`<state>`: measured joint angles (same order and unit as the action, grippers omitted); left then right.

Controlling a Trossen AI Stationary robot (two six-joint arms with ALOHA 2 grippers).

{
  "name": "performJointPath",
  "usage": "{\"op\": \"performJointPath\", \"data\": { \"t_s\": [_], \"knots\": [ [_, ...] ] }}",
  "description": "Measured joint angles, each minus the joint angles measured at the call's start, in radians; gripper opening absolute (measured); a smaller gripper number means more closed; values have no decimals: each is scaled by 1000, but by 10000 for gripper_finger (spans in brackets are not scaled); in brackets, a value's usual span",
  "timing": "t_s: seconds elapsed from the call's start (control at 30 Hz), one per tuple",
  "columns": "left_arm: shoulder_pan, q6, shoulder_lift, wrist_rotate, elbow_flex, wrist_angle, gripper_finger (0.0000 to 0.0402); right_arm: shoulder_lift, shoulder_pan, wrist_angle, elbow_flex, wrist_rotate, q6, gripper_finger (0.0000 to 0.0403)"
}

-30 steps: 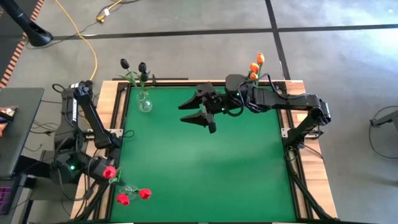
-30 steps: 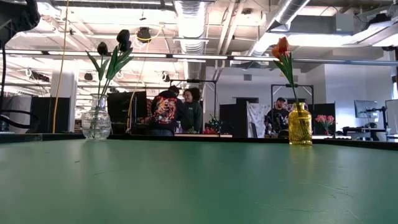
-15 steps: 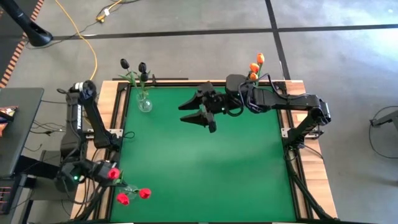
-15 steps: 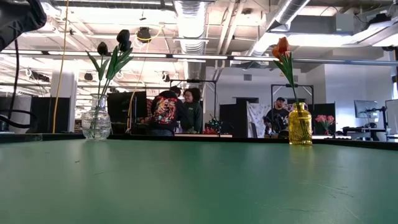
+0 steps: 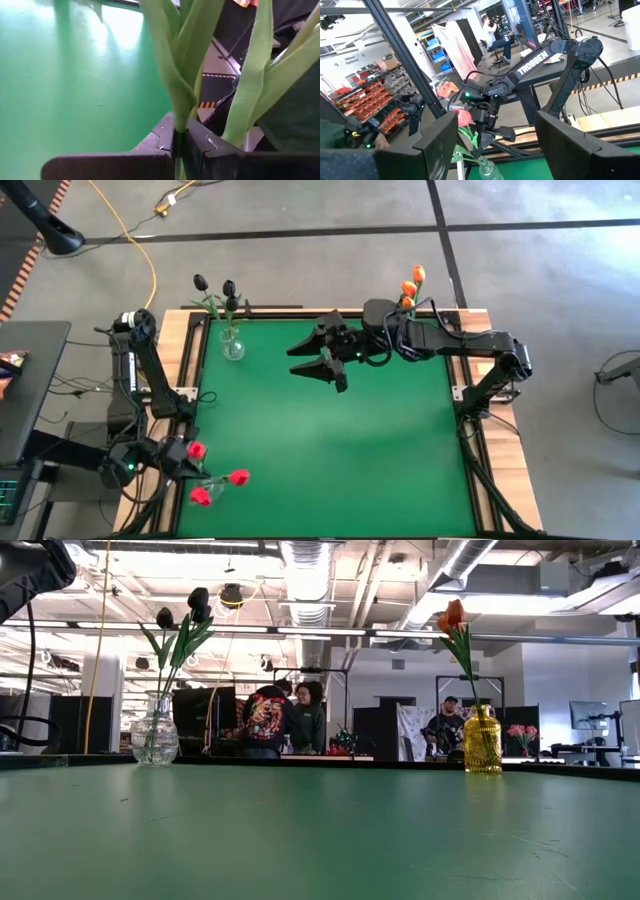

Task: Sort flowers into vase by color
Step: Put the left red flower into the bottom transparent vase, then return to Home Position

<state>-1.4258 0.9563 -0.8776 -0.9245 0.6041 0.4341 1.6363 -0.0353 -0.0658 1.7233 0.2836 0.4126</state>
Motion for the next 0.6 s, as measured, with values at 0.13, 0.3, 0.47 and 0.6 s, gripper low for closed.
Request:
{"op": "performJointPath", "data": {
  "t_s": [0.13, 0.3, 0.47, 0.6],
  "knots": [
    [0, 11, 0, 7, 1, 0, 16, 0, 0, 0, 0, 0, -1, 291],
    [1, 10, 1, 112, 2, 1, 51, 0, 0, -1, 0, 1, -2, 291],
    [1, 20, 1, 165, 2, 31, 81, 0, 0, -2, 0, 1, -3, 291],
    [1, 74, 11, 226, 2, 98, 94, 0, 0, -2, 0, 1, -5, 291]
  ]
}}
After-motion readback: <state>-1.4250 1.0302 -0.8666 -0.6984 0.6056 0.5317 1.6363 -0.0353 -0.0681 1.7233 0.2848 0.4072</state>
